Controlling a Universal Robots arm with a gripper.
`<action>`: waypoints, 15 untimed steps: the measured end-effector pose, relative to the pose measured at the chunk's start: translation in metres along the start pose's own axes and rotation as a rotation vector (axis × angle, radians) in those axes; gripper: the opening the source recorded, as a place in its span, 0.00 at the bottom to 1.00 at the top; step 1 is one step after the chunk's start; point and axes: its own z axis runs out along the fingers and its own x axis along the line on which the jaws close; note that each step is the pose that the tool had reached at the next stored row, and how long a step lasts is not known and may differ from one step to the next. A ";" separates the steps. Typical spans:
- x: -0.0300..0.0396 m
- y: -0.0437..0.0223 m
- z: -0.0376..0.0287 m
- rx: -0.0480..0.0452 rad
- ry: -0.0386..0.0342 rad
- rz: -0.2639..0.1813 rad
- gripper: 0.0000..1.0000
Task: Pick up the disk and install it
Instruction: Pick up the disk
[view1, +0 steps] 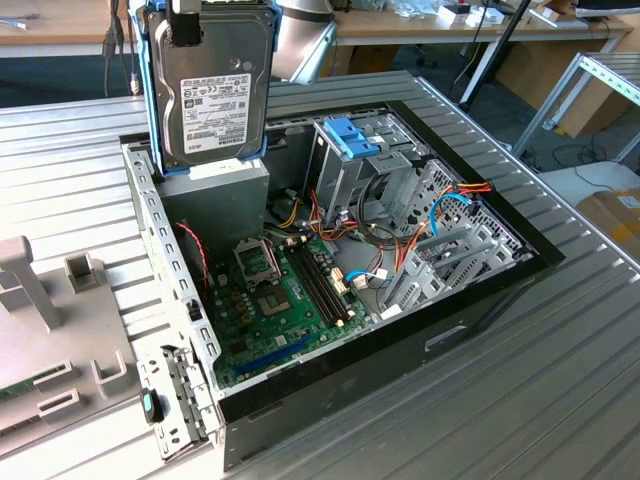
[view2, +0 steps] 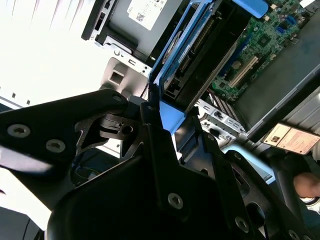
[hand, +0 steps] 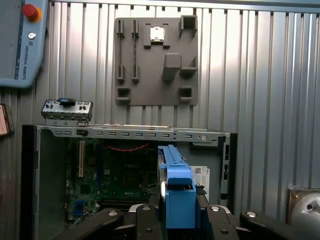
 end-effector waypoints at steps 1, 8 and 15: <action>0.0000 0.0000 0.0000 0.0001 0.0000 0.000 0.36; 0.0009 0.0000 0.0000 0.0001 -0.0001 0.000 0.36; 0.0102 0.0003 -0.0001 0.0000 0.0008 0.000 0.36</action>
